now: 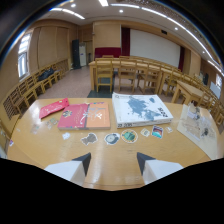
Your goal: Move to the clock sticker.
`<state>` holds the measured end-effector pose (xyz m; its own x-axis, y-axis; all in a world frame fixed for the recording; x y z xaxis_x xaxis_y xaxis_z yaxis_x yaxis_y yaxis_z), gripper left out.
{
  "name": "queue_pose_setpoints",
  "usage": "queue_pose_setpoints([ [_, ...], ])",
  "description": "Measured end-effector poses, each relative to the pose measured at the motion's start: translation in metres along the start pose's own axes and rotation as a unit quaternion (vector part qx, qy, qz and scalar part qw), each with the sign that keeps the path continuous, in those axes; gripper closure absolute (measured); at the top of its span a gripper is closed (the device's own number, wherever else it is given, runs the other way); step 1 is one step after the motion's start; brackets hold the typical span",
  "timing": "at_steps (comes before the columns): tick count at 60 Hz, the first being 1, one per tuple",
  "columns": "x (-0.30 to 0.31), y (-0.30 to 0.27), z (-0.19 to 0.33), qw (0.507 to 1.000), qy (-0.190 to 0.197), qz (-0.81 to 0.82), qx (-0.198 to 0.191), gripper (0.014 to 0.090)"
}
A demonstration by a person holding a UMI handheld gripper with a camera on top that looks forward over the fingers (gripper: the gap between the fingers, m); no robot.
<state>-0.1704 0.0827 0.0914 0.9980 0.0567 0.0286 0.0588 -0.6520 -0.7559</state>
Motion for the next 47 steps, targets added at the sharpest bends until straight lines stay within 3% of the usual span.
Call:
queue_pose_setpoints([
  [18, 0.001, -0.003, 0.07, 1.0, 0.004, 0.006, -0.024, 0.0182],
  [47, 0.001, -0.003, 0.077, 1.0, 0.0, 0.008, -0.027, 0.018],
])
